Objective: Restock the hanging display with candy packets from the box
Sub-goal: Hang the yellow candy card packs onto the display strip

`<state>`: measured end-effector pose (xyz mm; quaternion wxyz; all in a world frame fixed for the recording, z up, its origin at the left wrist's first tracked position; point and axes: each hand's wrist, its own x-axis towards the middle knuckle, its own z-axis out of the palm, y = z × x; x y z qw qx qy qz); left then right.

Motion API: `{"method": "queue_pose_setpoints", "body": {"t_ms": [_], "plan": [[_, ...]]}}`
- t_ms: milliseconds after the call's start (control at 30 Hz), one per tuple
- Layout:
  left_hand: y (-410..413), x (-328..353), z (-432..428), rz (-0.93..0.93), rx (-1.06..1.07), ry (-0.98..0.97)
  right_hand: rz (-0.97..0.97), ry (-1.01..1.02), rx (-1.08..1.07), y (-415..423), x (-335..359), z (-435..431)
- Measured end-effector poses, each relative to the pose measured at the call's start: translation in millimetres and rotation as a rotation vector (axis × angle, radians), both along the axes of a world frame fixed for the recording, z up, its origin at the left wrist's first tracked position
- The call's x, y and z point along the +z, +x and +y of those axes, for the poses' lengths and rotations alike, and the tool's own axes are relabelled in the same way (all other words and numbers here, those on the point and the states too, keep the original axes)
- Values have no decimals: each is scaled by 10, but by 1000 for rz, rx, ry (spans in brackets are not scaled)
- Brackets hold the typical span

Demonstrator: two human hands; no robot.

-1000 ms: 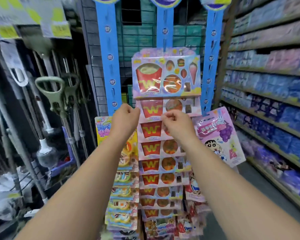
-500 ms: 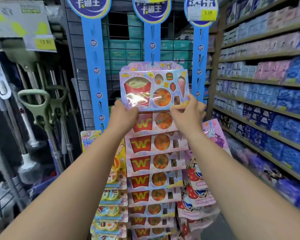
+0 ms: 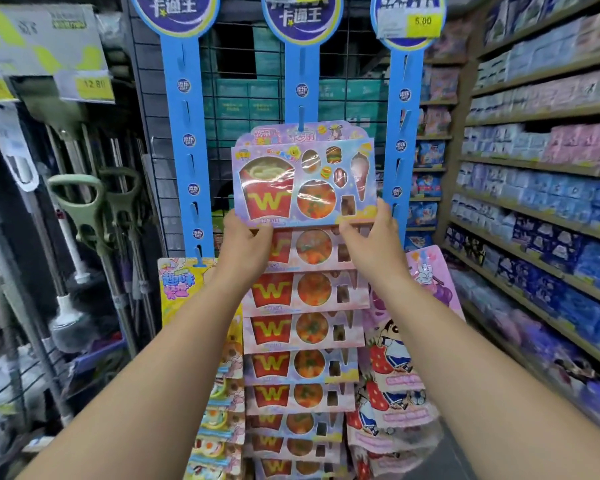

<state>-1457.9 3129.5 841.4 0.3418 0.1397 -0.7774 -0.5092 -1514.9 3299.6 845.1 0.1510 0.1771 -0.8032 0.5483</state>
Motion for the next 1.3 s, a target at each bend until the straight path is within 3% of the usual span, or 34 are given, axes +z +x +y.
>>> {"method": "queue_pose_setpoints", "body": {"t_ms": [267,433,700,1000,1300], "plan": [[29,-153,-84,-6,-43,2,17,-27,66,-18,-111,55],[71,-349,-35,-65,-40,-46,-175,-69,115,5,-298,24],[58,-543,-32,-77,-25,-96,-207,-132,131,-6,-437,90],[302,-1139,-8,-108,-122,-35,-347,-156,162,95,-871,108],[330,-1275,-100,-125,-160,1,-406,-176,173,49,-1062,164]]}}
